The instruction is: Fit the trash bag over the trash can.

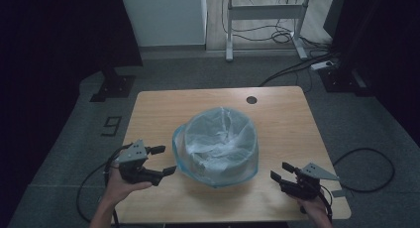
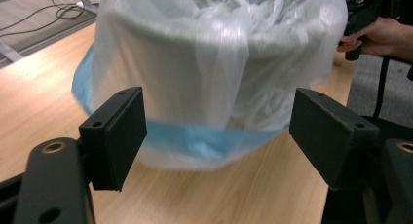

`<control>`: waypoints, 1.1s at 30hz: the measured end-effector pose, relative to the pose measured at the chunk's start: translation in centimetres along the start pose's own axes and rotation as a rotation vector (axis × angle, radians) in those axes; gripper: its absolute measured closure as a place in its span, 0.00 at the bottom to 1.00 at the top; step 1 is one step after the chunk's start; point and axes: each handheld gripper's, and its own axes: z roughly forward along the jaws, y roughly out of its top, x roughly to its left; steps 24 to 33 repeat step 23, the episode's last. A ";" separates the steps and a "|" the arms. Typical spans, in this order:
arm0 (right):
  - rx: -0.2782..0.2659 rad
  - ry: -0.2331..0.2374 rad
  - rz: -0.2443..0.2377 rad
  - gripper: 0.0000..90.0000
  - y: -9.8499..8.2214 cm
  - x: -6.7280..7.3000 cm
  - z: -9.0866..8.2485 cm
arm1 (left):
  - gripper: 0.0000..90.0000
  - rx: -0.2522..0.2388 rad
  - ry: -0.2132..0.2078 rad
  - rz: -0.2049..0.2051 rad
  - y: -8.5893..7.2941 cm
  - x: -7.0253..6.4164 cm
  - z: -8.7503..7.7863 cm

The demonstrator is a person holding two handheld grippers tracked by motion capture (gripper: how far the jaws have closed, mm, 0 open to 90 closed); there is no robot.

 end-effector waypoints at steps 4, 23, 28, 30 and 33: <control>-0.002 -0.006 0.004 0.38 -0.1 -0.1 -0.1 | 0.23 0.002 0.020 -0.037 -2.5 0.0 -0.5; 0.008 -0.020 -0.001 0.37 -0.3 -0.3 0.1 | 0.22 0.000 0.031 -0.131 -5.8 0.9 0.6; 0.008 -0.020 -0.001 0.37 -0.3 -0.3 0.1 | 0.22 0.000 0.031 -0.131 -5.8 0.9 0.6; 0.008 -0.020 -0.001 0.37 -0.3 -0.3 0.1 | 0.22 0.000 0.031 -0.131 -5.8 0.9 0.6; 0.008 -0.020 -0.001 0.37 -0.3 -0.3 0.1 | 0.22 0.000 0.031 -0.131 -5.8 0.9 0.6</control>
